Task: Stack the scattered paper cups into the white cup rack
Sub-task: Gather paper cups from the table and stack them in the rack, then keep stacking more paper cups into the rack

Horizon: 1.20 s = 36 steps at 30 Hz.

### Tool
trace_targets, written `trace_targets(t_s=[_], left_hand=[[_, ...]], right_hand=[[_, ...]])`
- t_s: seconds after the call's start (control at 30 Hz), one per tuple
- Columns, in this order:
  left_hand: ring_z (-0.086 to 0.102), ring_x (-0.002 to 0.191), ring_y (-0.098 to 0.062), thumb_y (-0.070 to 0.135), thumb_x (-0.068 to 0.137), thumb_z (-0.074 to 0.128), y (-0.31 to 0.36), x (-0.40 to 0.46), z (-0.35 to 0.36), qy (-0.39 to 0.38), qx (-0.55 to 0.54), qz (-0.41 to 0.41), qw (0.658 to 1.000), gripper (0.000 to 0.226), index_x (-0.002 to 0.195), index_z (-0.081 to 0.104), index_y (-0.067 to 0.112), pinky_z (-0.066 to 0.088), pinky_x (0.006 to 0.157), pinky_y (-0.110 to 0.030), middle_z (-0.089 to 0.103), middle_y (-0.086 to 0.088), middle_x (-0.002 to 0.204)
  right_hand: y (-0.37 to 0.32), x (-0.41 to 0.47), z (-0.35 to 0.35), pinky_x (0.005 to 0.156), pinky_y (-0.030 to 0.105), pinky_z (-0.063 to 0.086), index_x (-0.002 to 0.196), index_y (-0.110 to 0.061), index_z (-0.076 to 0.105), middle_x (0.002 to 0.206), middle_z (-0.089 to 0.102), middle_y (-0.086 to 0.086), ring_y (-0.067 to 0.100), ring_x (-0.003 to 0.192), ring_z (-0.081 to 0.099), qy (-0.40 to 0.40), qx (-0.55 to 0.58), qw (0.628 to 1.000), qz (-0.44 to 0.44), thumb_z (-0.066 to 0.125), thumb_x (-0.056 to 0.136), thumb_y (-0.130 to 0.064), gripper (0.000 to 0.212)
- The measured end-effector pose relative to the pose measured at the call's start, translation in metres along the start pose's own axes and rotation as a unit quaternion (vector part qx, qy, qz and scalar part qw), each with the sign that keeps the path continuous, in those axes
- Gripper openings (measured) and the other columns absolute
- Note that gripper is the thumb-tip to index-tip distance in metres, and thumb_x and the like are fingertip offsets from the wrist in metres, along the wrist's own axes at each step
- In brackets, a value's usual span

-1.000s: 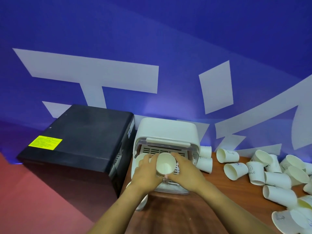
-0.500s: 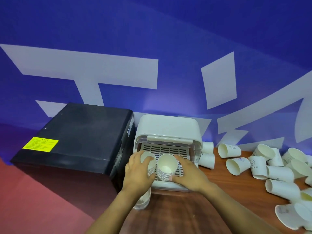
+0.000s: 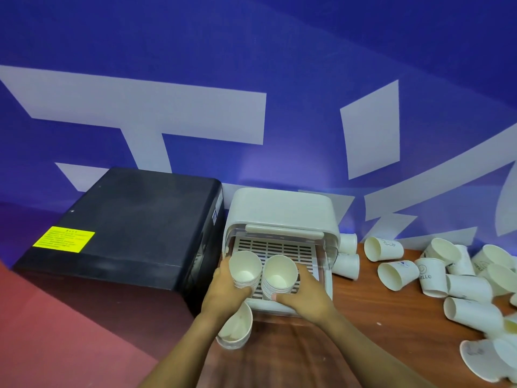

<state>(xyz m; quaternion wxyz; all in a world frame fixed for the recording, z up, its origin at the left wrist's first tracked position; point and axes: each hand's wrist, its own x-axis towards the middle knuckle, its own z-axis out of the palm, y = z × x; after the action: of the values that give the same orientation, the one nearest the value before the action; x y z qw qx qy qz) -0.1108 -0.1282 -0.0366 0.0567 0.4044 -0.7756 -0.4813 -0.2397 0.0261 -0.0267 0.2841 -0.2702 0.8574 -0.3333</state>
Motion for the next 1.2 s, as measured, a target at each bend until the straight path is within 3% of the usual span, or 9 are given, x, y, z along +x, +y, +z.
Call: trace_targets(t_s=[0.13, 0.4, 0.53, 0.63, 0.83, 0.93, 1.03, 1.13, 1.2], left_hand=[[0.055, 0.107, -0.016, 0.021, 0.065, 0.078, 0.003, 0.006, 0.004, 0.001, -0.016, 0.012, 1.000, 0.072, 0.126, 0.039, 0.026, 0.045, 0.085, -0.027, 0.053, 0.004, 0.121], [0.057, 0.100, -0.014, 0.016, 0.068, 0.077, 0.017, 0.022, 0.010, 0.002, -0.057, 0.027, 0.998, 0.061, 0.116, 0.042, 0.027, 0.043, 0.075, -0.019, 0.058, 0.005, 0.113], [0.063, 0.095, -0.015, 0.019, 0.062, 0.077, 0.030, 0.033, 0.017, 0.022, -0.099, 0.051, 0.994, 0.057, 0.111, 0.047, 0.021, 0.053, 0.076, -0.028, 0.062, 0.005, 0.104], [0.066, 0.091, -0.018, 0.017, 0.059, 0.079, 0.033, 0.048, 0.026, 0.047, -0.124, 0.058, 0.989, 0.061, 0.113, 0.051, 0.017, 0.055, 0.072, -0.026, 0.065, 0.000, 0.100], [0.061, 0.109, -0.013, 0.005, 0.070, 0.081, 0.037, 0.075, 0.043, 0.091, -0.176, 0.055, 0.979, 0.068, 0.128, 0.046, 0.014, 0.051, 0.097, -0.032, 0.060, -0.002, 0.120], [0.062, 0.108, -0.012, 0.008, 0.075, 0.078, 0.039, 0.085, 0.045, 0.118, -0.178, 0.059, 0.975, 0.054, 0.124, 0.054, 0.013, 0.050, 0.098, -0.029, 0.063, -0.001, 0.116], [0.062, 0.103, -0.008, 0.012, 0.077, 0.077, 0.037, 0.093, 0.045, 0.117, -0.175, 0.041, 0.977, 0.046, 0.119, 0.058, 0.014, 0.050, 0.094, -0.022, 0.065, 0.003, 0.111], [0.062, 0.105, -0.014, 0.012, 0.072, 0.080, 0.035, 0.095, 0.044, 0.101, -0.167, 0.022, 0.981, 0.055, 0.121, 0.054, 0.015, 0.052, 0.096, -0.033, 0.064, 0.001, 0.112], [0.060, 0.106, -0.017, 0.005, 0.071, 0.079, 0.037, 0.087, 0.041, 0.080, -0.172, 0.008, 0.982, 0.065, 0.127, 0.047, 0.014, 0.050, 0.096, -0.032, 0.061, -0.002, 0.116]], right_hand=[[0.000, 0.003, 0.002, 0.088, 0.024, 0.044, 0.129, -0.027, 0.041, 0.113, 0.055, -0.012, 0.009, 0.105, 0.053, 0.012, 0.035, 0.999, 0.014, 0.083, 0.062, -0.039, 0.080], [-0.004, 0.012, -0.006, 0.071, 0.015, 0.042, 0.128, -0.025, 0.041, 0.113, 0.056, -0.008, 0.012, 0.102, 0.054, 0.037, 0.077, 0.996, 0.033, 0.082, 0.068, -0.030, 0.073], [-0.008, 0.020, -0.012, 0.073, 0.020, 0.043, 0.129, -0.023, 0.040, 0.113, 0.053, -0.009, 0.012, 0.103, 0.054, 0.051, 0.101, 0.993, 0.030, 0.081, 0.071, -0.026, 0.071], [-0.012, 0.029, -0.017, 0.075, 0.018, 0.042, 0.126, -0.020, 0.040, 0.110, 0.055, -0.009, 0.010, 0.098, 0.053, 0.069, 0.121, 0.990, 0.034, 0.079, 0.073, -0.023, 0.065], [-0.013, 0.055, -0.016, 0.073, 0.015, 0.041, 0.108, -0.021, 0.052, 0.098, 0.064, -0.009, 0.009, 0.089, 0.060, 0.112, 0.155, 0.980, 0.045, 0.080, 0.074, -0.021, 0.044], [-0.011, 0.067, -0.013, 0.073, 0.009, 0.048, 0.103, -0.020, 0.065, 0.092, 0.069, -0.013, -0.001, 0.086, 0.063, 0.128, 0.192, 0.972, 0.037, 0.078, 0.075, -0.016, 0.031], [-0.009, 0.075, -0.011, 0.084, 0.021, 0.048, 0.096, -0.023, 0.067, 0.091, 0.068, -0.014, 0.006, 0.092, 0.064, 0.125, 0.199, 0.971, 0.038, 0.076, 0.079, -0.020, 0.020], [-0.009, 0.077, -0.013, 0.083, 0.022, 0.041, 0.093, -0.027, 0.060, 0.091, 0.064, -0.011, 0.014, 0.096, 0.061, 0.104, 0.186, 0.976, 0.045, 0.071, 0.083, -0.025, 0.015], [-0.008, 0.072, -0.014, 0.084, 0.022, 0.039, 0.099, -0.027, 0.055, 0.097, 0.060, -0.009, 0.014, 0.099, 0.058, 0.094, 0.166, 0.981, 0.040, 0.070, 0.085, -0.027, 0.021]])
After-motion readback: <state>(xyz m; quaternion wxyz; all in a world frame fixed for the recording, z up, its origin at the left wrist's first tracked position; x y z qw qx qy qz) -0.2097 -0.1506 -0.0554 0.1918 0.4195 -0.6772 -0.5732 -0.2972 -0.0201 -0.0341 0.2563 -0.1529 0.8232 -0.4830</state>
